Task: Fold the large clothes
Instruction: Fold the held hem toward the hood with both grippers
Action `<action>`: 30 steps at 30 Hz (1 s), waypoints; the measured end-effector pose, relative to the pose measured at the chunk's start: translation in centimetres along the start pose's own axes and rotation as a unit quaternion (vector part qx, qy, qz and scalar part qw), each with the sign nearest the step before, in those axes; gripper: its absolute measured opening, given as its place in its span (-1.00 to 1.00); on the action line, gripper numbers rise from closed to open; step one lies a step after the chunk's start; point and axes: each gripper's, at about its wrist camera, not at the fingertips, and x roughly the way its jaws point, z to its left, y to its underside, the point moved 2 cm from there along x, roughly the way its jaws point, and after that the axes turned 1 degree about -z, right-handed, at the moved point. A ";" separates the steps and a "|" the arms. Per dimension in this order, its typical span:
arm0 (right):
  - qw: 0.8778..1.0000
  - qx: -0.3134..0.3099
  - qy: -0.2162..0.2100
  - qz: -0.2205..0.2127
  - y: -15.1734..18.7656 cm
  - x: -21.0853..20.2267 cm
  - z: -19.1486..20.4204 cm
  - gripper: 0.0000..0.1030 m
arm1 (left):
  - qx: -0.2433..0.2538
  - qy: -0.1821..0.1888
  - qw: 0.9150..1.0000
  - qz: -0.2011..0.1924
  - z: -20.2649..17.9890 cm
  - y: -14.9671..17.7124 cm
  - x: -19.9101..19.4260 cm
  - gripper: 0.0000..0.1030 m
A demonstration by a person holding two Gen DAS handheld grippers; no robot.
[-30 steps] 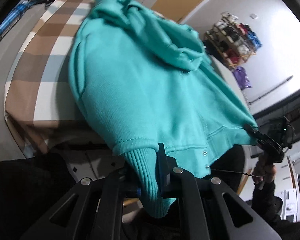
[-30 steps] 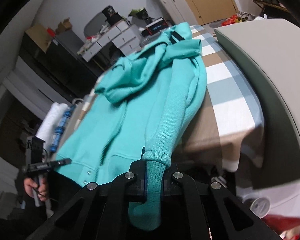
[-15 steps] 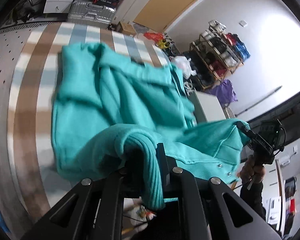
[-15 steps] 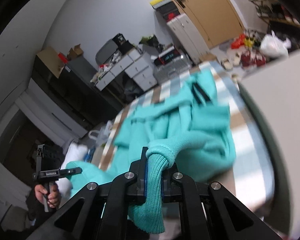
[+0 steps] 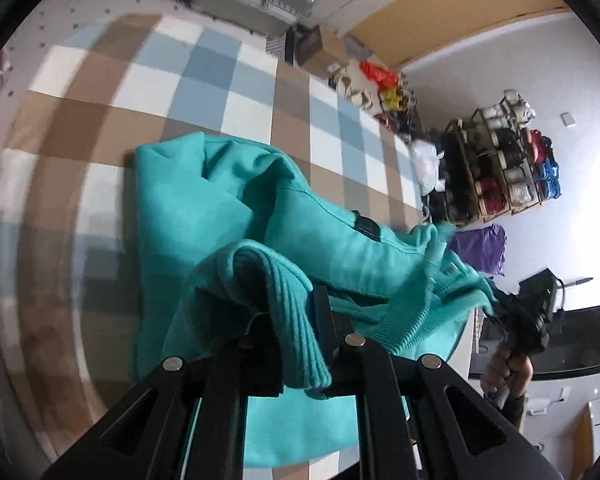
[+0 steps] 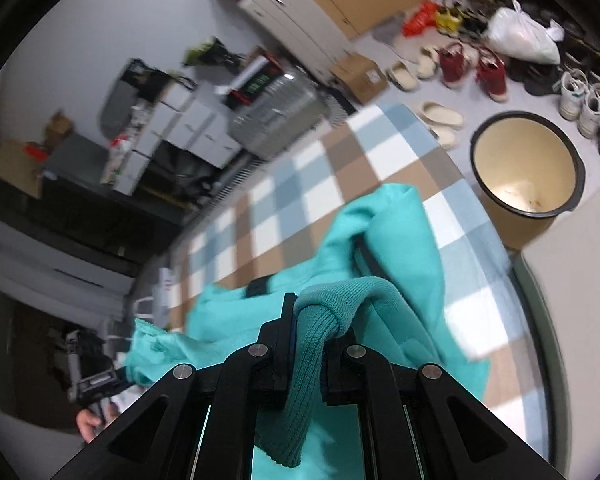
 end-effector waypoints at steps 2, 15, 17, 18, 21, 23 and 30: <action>1.000 0.013 0.016 0.021 -0.7 2.2 -1.4 -0.84 | -0.008 -0.014 1.000 -0.001 0.5 -0.8 1.1 -0.86; 0.997 0.035 -0.061 -0.031 -1.0 0.8 -6.0 0.50 | -0.003 0.032 0.999 -0.006 0.4 0.9 -2.0 0.03; 0.996 0.006 -0.046 -0.080 -0.7 -1.8 -5.9 0.73 | 0.007 0.019 0.999 -0.026 0.5 1.6 -3.4 0.63; 0.995 -0.008 -0.045 -0.090 -0.5 -2.6 -5.8 0.73 | 0.010 0.008 0.999 -0.033 0.9 1.7 -3.7 0.63; 0.995 -0.036 -0.019 -0.090 0.5 -3.8 -5.9 0.73 | 0.009 -0.022 0.999 -0.033 2.5 2.9 -3.8 0.63; 0.994 -0.062 0.003 -0.089 1.2 -3.9 -5.8 0.73 | -0.003 -0.031 0.999 -0.030 3.7 3.7 -3.3 0.63; 0.984 -0.161 0.059 -0.044 3.0 0.2 -4.2 0.73 | -0.004 -0.025 1.000 -0.018 4.1 4.4 -0.5 0.63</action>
